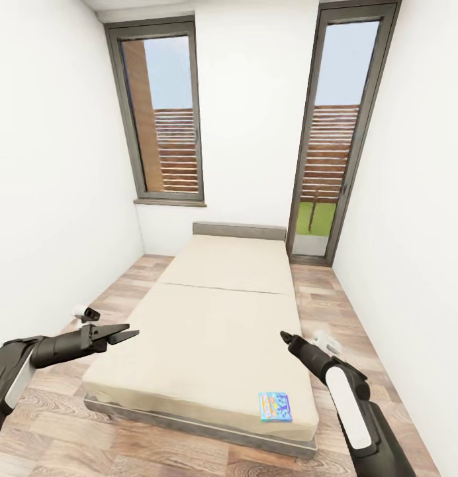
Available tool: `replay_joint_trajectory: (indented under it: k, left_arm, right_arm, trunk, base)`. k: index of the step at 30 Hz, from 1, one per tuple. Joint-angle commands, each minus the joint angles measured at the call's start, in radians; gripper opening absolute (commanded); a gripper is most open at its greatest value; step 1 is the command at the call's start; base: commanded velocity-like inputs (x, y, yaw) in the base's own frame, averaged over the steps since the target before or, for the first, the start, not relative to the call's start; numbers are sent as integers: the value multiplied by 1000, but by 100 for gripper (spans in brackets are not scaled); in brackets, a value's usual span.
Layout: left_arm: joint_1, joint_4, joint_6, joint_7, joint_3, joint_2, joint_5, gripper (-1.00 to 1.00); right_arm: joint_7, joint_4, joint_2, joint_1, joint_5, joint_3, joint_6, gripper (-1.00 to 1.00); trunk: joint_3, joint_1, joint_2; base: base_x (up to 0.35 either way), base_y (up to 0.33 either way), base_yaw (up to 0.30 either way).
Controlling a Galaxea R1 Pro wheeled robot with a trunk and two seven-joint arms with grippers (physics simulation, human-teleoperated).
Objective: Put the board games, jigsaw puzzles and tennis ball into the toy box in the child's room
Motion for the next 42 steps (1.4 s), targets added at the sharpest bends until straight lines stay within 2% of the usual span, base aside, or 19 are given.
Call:
replay_joint_trajectory:
  k: [1,3,9,12,27,33,34,42]
  left_arm:
    - [5,-6,16,-3,4,-5,6,100]
    - [16,-17,28,-3,9,-15,17,100]
    - [33,-48,35,-5,15,-19,51,100]
    - [33,-49,34,-8,15,-20,52,100]
    - [34,-49,30,-13,19,-21,52,100]
    - [34,-50,30,-14,19,-21,52,100]
    - [34,-50,29,-14,20,-20,52,100]
    - [34,-50,29,-16,25,-20,53,100]
  right_arm:
    - [-3,4,2,5,-5,-7,-2,100]
    - [9,15,2,16,5,-18,-13,100]
    - [42,45,2,28,8,-52,-46,100]
    - [59,45,1,28,8,-68,-63,100]
    - [143,48,0,28,7,-70,-74,100]
    - [177,48,0,28,7,-70,-73,100]
    - [205,48,0,28,7,-70,-74,100]
    - [206,47,-1,28,7,-72,-75,100]
  trunk:
    - [-2,1,-2]
    - [-2,1,-2]
    - [-2,1,-2]
    - [-2,1,-2]
    - [-2,1,-2]
    - [1,1,-2]
    - [2,1,-2]
    - [10,1,-2]
  base:
    - [0,0,0]
    - [0,0,0]
    - [0,0,0]
    - [0,0,0]
    - [0,0,-1]
    - [-1,0,-123]
    - [-16,-8,-180]
    - [-55,-124,-221]
